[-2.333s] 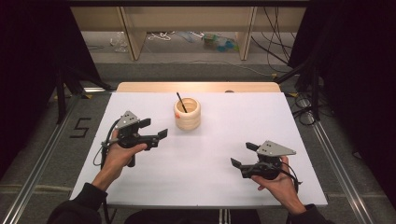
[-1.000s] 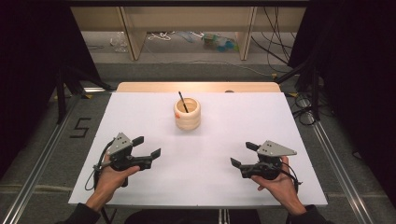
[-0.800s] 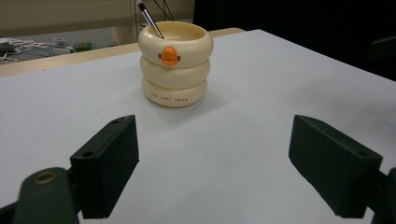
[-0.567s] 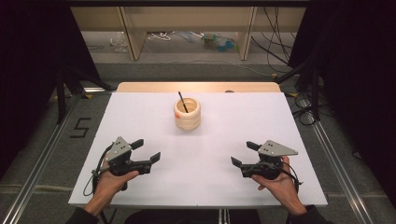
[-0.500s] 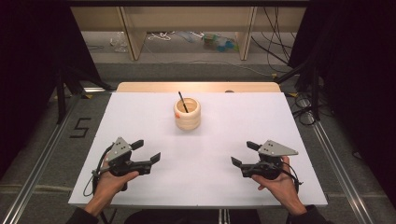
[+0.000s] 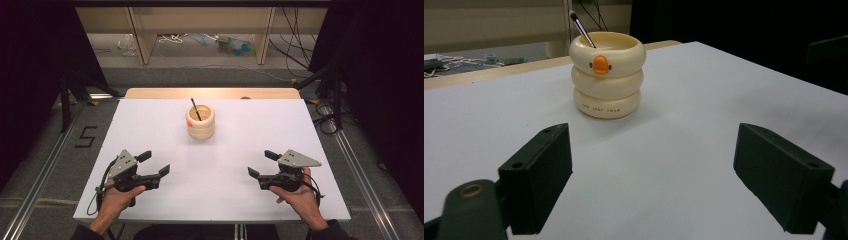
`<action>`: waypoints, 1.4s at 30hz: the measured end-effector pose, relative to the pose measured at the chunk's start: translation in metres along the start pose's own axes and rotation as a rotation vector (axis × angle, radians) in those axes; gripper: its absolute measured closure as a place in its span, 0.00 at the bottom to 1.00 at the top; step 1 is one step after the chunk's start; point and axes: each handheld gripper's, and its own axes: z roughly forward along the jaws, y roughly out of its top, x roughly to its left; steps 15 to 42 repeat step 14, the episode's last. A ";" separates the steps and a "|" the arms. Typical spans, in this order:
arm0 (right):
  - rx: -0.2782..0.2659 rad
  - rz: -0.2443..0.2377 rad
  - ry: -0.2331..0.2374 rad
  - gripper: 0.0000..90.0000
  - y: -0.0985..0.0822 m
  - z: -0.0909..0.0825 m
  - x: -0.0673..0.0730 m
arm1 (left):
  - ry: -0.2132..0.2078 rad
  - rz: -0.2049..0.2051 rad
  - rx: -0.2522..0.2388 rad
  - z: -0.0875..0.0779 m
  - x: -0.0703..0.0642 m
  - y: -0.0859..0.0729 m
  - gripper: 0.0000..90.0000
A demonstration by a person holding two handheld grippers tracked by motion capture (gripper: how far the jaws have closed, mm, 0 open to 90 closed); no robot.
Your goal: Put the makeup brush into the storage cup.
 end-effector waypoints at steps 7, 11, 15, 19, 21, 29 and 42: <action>-0.015 -0.004 -0.003 0.18 0.000 0.001 0.000 | 0.002 0.008 0.002 0.001 0.001 -0.001 0.17; -0.001 -0.002 0.002 0.18 0.000 0.000 0.000 | 0.001 0.009 0.000 0.002 0.001 -0.001 0.17; -0.013 -0.004 -0.003 0.18 0.000 0.000 0.000 | 0.004 0.006 0.005 0.003 0.001 -0.001 0.17; -0.013 -0.004 -0.003 0.18 0.000 0.000 0.000 | 0.004 0.006 0.005 0.003 0.001 -0.001 0.17; -0.013 -0.004 -0.003 0.18 0.000 0.000 0.000 | 0.004 0.006 0.005 0.003 0.001 -0.001 0.17; -0.013 -0.004 -0.003 0.18 0.000 0.000 0.000 | 0.004 0.006 0.005 0.003 0.001 -0.001 0.17; -0.013 -0.004 -0.003 0.18 0.000 0.000 0.000 | 0.004 0.006 0.005 0.003 0.001 -0.001 0.17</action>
